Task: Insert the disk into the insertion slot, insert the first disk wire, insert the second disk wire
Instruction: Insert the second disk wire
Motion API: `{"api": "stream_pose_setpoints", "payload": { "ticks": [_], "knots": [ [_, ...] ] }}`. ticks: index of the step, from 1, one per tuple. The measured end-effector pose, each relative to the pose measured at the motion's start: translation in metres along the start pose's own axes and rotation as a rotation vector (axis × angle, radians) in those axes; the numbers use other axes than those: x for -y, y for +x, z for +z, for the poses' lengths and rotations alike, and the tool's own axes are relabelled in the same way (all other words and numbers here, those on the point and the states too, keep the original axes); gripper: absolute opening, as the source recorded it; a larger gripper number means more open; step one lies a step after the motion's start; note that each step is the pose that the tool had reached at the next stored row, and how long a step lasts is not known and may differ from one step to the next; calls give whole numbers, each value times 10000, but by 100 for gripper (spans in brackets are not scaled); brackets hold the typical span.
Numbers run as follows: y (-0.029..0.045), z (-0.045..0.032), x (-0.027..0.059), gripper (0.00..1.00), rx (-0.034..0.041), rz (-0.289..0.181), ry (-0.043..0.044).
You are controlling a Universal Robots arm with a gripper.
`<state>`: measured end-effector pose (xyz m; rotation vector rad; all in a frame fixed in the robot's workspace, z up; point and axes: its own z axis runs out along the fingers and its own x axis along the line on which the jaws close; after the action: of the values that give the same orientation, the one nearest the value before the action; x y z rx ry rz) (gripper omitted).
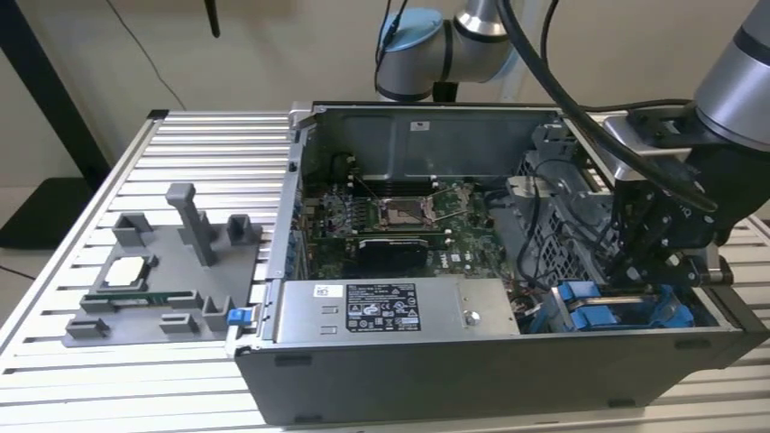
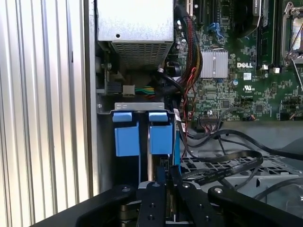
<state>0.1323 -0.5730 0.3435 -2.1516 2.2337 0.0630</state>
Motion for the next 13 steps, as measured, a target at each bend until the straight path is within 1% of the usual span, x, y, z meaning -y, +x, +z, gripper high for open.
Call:
{"api": "stream_pose_setpoints", "payload": {
  "ticks": [3, 9, 13],
  "knots": [
    [-1, -16, 0, 0, -1, 20, 2],
    [-4, -19, 0, 0, 7, 76, 5],
    [-18, -16, 0, 0, 20, 95, 6]
  ]
}}
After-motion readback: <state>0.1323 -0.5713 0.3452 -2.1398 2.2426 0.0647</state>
